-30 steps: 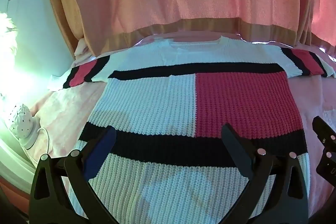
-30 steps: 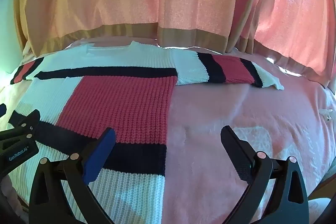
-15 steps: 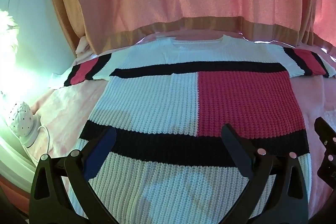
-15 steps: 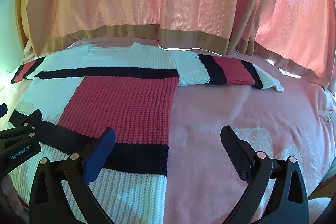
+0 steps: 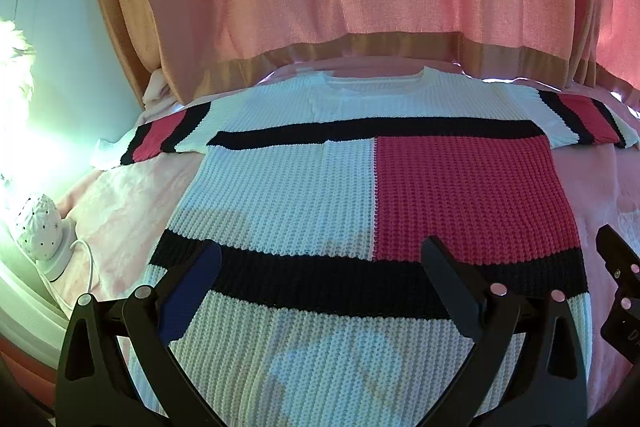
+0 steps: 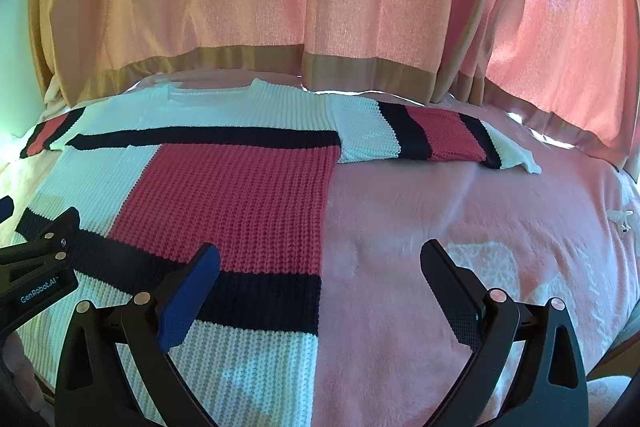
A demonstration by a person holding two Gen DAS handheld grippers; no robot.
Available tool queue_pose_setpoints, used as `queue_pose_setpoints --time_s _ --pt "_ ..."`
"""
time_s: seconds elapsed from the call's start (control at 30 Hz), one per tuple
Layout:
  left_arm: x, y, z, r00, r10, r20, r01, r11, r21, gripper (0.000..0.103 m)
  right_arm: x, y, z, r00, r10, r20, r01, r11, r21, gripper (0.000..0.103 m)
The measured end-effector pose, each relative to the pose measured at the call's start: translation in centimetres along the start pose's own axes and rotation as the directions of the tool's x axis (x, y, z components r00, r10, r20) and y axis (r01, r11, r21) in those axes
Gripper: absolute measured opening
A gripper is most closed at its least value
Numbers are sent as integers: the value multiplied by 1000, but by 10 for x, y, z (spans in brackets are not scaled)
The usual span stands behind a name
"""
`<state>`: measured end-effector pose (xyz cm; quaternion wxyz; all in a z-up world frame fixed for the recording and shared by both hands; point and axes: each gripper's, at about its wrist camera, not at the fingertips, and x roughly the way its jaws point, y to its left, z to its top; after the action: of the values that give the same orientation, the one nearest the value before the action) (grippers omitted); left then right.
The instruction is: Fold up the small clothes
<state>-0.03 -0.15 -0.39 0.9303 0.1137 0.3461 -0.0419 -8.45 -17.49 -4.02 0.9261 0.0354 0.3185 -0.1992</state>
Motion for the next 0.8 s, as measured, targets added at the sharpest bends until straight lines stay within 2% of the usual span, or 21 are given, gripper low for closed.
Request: queue_pose_setpoints --time_s 0.8 --pt "1 -2 0 1000 2 -3 -2 1000 2 98 1 0 -1 1000 3 -2 -3 1000 1 98"
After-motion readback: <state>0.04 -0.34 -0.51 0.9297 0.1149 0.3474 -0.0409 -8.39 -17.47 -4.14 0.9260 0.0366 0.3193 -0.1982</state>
